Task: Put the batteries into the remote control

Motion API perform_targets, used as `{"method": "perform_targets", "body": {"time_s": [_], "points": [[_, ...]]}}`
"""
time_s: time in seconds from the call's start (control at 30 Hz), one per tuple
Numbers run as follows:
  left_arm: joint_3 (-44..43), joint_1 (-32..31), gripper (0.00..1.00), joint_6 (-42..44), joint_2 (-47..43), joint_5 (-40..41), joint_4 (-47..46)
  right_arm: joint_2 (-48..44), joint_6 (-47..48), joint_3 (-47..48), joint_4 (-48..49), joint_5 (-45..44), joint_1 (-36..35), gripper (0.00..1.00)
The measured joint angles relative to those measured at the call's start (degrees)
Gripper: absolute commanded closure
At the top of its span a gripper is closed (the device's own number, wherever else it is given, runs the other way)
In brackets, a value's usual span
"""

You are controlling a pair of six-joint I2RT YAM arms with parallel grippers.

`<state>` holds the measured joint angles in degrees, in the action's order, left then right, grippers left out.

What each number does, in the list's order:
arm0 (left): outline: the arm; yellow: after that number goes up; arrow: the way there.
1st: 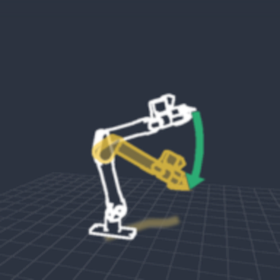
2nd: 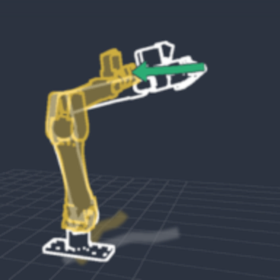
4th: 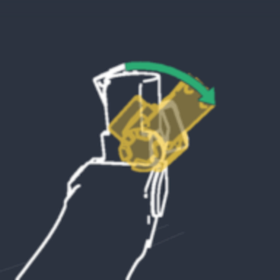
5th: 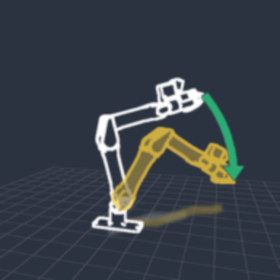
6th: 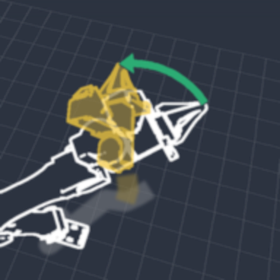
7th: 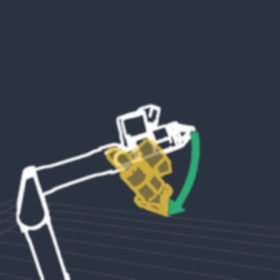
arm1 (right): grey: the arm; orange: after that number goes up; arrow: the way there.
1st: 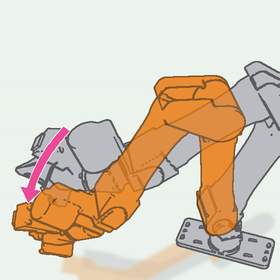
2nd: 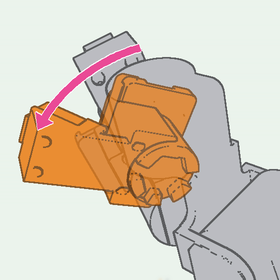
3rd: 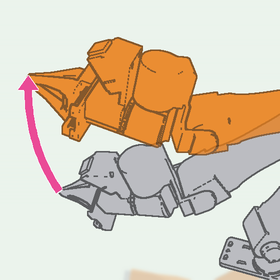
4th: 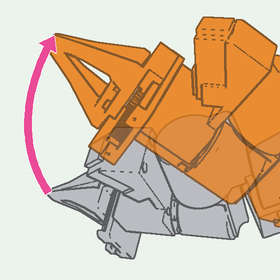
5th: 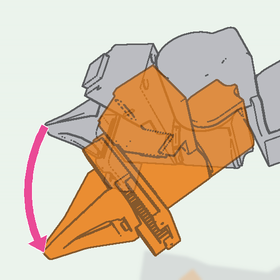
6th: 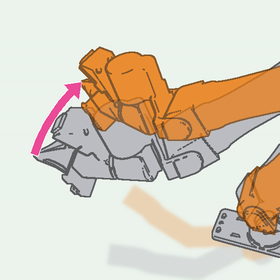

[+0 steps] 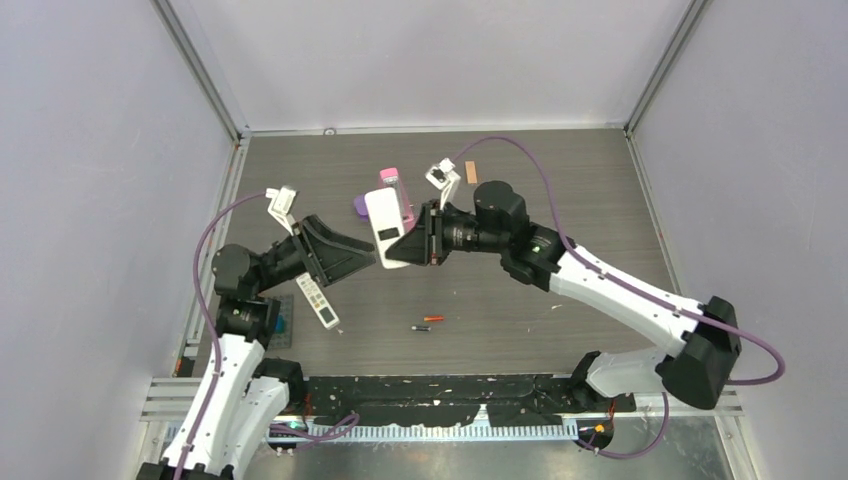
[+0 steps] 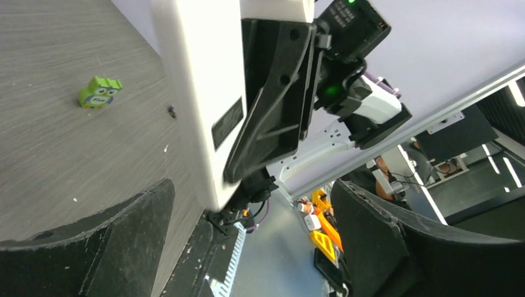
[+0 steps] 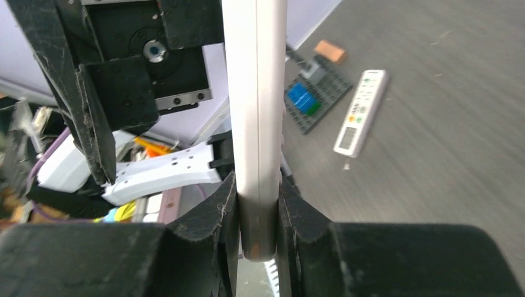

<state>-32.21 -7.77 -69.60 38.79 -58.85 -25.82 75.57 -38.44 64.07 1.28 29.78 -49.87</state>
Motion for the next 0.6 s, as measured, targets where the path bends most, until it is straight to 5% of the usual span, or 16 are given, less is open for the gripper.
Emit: {"method": "perform_targets", "body": {"time_s": [0.27,0.6], "points": [[-4.2,-0.1,0.01,16.2,-5.5,7.6,23.6,-11.3,9.4,2.3,-17.1,-18.7,5.0,0.95],[-4.5,-0.1,0.00,22.8,-5.6,12.9,36.2,-7.6,21.7,2.2,-38.0,-46.2,32.7,0.95]]}}
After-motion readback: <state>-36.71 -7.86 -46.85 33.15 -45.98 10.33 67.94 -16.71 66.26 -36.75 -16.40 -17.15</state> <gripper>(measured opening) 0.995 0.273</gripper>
